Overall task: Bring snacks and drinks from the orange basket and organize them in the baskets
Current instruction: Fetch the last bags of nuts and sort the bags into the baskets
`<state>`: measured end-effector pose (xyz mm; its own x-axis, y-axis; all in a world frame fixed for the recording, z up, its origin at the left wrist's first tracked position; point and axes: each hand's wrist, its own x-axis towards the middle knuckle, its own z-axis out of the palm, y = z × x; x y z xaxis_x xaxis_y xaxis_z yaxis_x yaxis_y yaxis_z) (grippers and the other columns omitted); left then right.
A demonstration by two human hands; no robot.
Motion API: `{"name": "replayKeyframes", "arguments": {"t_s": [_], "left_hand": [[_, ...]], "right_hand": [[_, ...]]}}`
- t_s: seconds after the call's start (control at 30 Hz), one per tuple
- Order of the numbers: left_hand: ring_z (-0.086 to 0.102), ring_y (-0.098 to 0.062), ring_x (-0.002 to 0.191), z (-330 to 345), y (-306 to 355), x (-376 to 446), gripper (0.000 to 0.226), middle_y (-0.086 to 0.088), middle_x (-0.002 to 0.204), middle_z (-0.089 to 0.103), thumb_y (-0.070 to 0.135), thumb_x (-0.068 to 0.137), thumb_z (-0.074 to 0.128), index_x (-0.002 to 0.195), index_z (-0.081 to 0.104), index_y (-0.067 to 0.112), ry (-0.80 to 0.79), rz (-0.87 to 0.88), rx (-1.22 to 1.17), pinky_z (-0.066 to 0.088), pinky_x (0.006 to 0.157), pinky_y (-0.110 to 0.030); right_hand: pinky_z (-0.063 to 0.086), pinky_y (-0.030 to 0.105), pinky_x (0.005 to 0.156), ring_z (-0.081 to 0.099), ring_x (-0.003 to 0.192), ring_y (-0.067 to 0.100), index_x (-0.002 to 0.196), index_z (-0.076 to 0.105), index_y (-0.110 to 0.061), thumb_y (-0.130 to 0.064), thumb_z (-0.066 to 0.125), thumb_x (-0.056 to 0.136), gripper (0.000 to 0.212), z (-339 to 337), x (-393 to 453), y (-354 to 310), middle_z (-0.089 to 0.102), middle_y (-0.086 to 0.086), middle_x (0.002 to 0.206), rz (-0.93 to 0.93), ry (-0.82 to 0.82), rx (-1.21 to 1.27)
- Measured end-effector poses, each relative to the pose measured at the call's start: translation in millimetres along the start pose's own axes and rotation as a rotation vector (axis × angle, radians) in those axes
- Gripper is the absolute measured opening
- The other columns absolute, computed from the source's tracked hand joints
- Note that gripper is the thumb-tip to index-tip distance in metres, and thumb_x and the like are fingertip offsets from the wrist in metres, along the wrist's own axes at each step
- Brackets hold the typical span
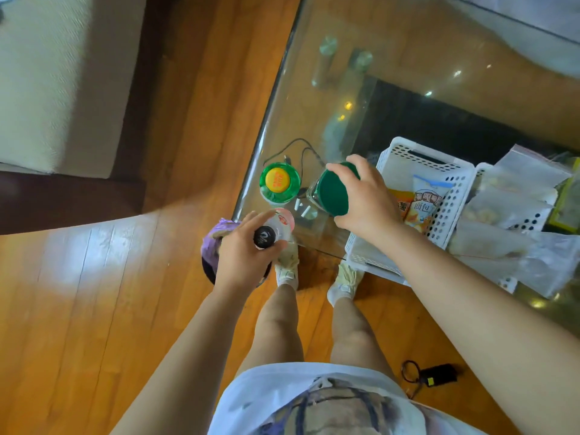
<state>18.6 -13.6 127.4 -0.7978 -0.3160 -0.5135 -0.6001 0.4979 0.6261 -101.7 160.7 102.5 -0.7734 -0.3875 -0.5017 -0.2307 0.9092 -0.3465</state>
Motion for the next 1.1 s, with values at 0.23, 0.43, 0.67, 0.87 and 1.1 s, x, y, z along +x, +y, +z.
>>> {"name": "replayKeyframes", "arguments": {"t_s": [0.23,0.43,0.67,0.87,1.1], "left_hand": [[0.054,-0.008,0.095,-12.6,-17.4,-0.6,0.051,0.011,0.104,0.060,0.021,0.073,0.076,0.121,0.060,0.029,0.029,-0.105,-0.057,0.037,0.068,0.003],[0.058,-0.021,0.114,-18.5,-30.5,7.8,0.054,-0.005,0.124,0.063,0.016,0.073,0.076,0.123,0.059,0.024,0.000,-0.146,-0.156,0.048,0.097,-0.037],[0.059,-0.012,0.102,-19.2,-27.2,13.1,0.048,0.004,0.114,0.063,0.022,0.075,0.074,0.120,0.059,0.030,0.002,-0.122,-0.189,0.043,0.082,-0.018],[0.057,-0.006,0.093,-19.4,-24.3,16.1,0.043,0.011,0.106,0.060,0.021,0.075,0.074,0.115,0.062,0.029,-0.007,-0.062,-0.158,0.040,0.077,-0.010],[0.060,0.011,0.076,-24.7,-5.2,34.9,0.033,0.026,0.081,0.063,0.023,0.071,0.076,0.095,0.063,0.041,0.017,-0.031,-0.145,0.045,0.066,-0.005]], "right_hand": [[0.046,0.045,0.097,0.025,0.137,0.030,0.139,0.034,-0.023,-0.007,0.079,0.061,0.091,17.1,-29.8,-6.8,0.029,0.002,0.146,-0.150,-0.085,-0.078],[0.040,0.041,0.103,0.020,0.140,0.026,0.147,0.019,-0.023,-0.007,0.078,0.064,0.102,20.9,-37.2,-9.7,0.025,0.001,0.149,-0.161,-0.117,-0.076],[0.036,0.039,0.105,0.035,0.131,0.024,0.147,0.018,-0.022,-0.045,0.072,0.072,0.095,11.7,-15.5,-34.1,0.031,0.004,0.144,-0.052,0.003,0.167],[0.040,0.035,0.097,0.045,0.123,0.021,0.126,0.052,-0.029,-0.024,0.074,0.073,0.057,2.7,18.9,-80.3,0.044,-0.007,0.138,-0.138,0.004,0.426],[0.045,0.037,0.098,0.058,0.109,0.022,0.111,0.064,-0.020,-0.017,0.079,0.068,0.045,-7.4,19.7,-64.3,0.064,0.001,0.119,0.065,0.148,0.757]]}}
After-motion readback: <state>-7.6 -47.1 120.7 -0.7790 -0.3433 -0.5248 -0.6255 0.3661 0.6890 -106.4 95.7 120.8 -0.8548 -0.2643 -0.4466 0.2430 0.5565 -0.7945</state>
